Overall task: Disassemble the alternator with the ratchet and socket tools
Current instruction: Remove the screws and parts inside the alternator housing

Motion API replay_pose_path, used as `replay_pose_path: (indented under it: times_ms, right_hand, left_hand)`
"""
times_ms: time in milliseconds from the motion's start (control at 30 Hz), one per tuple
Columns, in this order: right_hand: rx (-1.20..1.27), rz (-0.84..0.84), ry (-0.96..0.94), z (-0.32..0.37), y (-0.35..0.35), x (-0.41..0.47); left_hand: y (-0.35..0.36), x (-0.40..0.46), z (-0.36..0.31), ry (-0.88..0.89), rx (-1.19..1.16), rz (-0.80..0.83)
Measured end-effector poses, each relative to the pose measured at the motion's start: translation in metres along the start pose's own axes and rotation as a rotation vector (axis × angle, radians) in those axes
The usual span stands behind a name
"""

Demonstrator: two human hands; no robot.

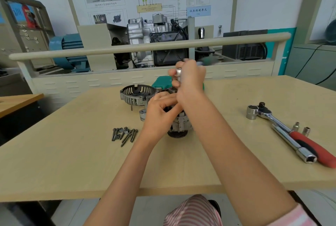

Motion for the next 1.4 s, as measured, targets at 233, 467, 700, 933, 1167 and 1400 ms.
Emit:
replay_pose_path:
  times_ms: [233, 467, 700, 933, 1167, 1400]
  right_hand:
    - [-0.057, 0.359, 0.511, -0.02, 0.021, -0.004]
    - [-0.028, 0.014, 0.093, -0.005, 0.002, 0.002]
    - [-0.178, 0.322, 0.448, -0.021, 0.023, -0.002]
    - [-0.101, 0.153, 0.211, -0.013, 0.015, -0.003]
    - [-0.17, 0.124, 0.198, -0.011, 0.013, 0.0]
    - [-0.159, 0.355, 0.411, -0.022, 0.026, -0.01]
  left_hand:
    - [0.002, -0.001, 0.002, -0.027, 0.003, 0.026]
    - [0.002, 0.001, 0.001, 0.026, -0.041, 0.027]
    - [0.002, 0.001, 0.009, -0.049, -0.033, -0.005]
    - [0.0, 0.0, 0.004, 0.022, -0.041, 0.03]
    - [-0.002, -0.002, 0.003, -0.052, -0.058, -0.038]
    - [0.0, -0.002, 0.001, -0.026, -0.032, 0.039]
Point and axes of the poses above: each hand's wrist, its own x-axis towards the middle knuckle, its own y-axis out of the palm, z = x × y, the point moved 8 cm from there along x, towards the middle knuckle, and after that the axes turned 5 degrees about x, right-handed, at the moved point
